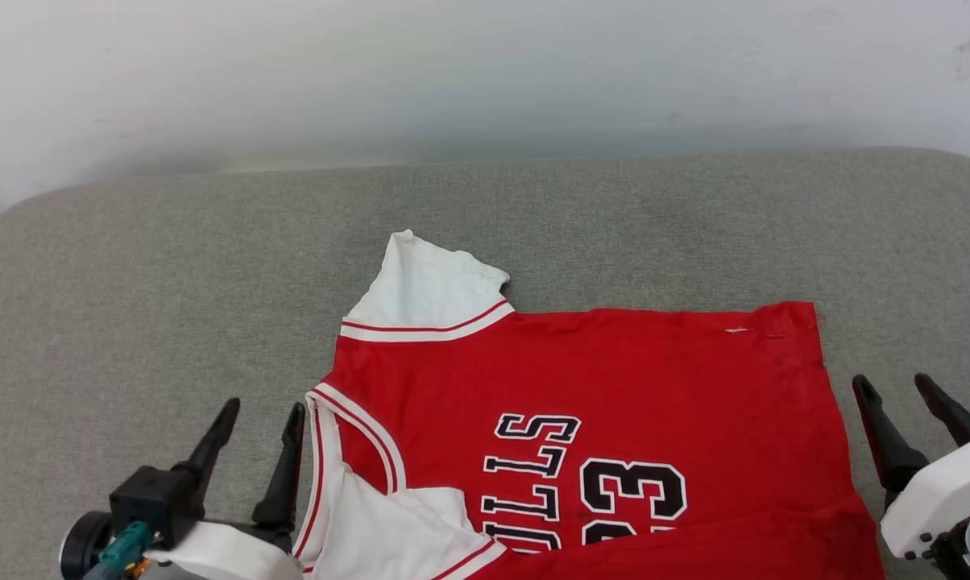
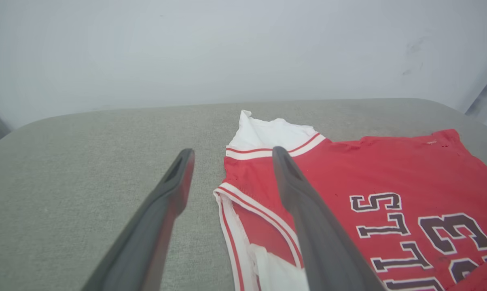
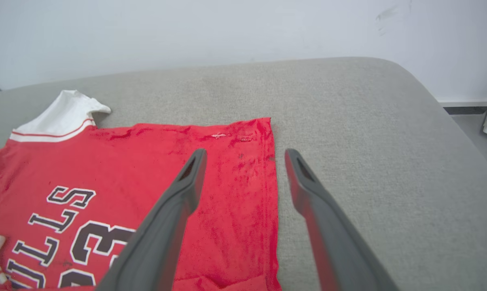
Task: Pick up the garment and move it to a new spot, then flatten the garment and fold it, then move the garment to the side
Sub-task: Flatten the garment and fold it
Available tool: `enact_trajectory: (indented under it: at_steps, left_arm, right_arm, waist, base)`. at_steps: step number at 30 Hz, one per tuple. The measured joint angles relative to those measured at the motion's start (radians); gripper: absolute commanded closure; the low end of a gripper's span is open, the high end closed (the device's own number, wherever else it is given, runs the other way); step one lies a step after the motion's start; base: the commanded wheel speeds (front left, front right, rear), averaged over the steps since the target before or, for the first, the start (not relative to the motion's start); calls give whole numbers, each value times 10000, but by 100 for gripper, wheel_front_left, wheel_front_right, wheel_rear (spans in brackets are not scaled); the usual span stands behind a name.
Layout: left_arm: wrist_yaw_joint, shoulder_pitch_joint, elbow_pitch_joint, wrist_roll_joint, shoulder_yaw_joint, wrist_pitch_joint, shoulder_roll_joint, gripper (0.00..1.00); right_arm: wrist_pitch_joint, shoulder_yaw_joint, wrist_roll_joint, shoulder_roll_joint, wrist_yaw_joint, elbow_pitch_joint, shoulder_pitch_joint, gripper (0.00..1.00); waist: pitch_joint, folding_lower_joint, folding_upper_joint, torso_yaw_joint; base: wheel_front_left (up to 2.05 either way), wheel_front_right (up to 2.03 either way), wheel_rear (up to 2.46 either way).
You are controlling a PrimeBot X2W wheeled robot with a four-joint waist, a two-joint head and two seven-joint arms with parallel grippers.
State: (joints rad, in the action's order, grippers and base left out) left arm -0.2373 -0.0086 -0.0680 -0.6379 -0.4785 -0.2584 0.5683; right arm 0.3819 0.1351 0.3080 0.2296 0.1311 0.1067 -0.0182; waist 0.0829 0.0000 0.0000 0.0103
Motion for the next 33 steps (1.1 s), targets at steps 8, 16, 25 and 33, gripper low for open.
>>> enact_trajectory:
  at_steps: [8, 16, 25, 33]
  left_arm:
    - [842, 389, -832, 1198, 1733, -17, -1271, 0]
    - [2573, 459, -725, 1827, 2738, -17, -2274, 0]
    - [3524, -995, 27, 1975, 2732, 477, -1515, 0]
    - [3655, -4422, 612, 746, 2056, 4048, 523, 0]
  right_arm:
    - [-2964, -886, 556, 182, -2, -46, 87, 0]
    - [-4711, -1212, 245, -67, -2, -211, 170, 0]
    - [-4947, -1189, 234, -416, -2, -63, 618, 0]
    - [-5022, -1116, 161, -535, -2, 79, 1118, 0]
  waist:
    - [65, 0, 0, -65]
    - [383, 0, 0, -155]
    - [1171, 0, 0, -535]
    - [2373, 1, 0, -1133]
  base:
    - [0, 0, 0]
    - [0, 0, 0]
    - [0, 0, 0]
    - [0, 0, 0]
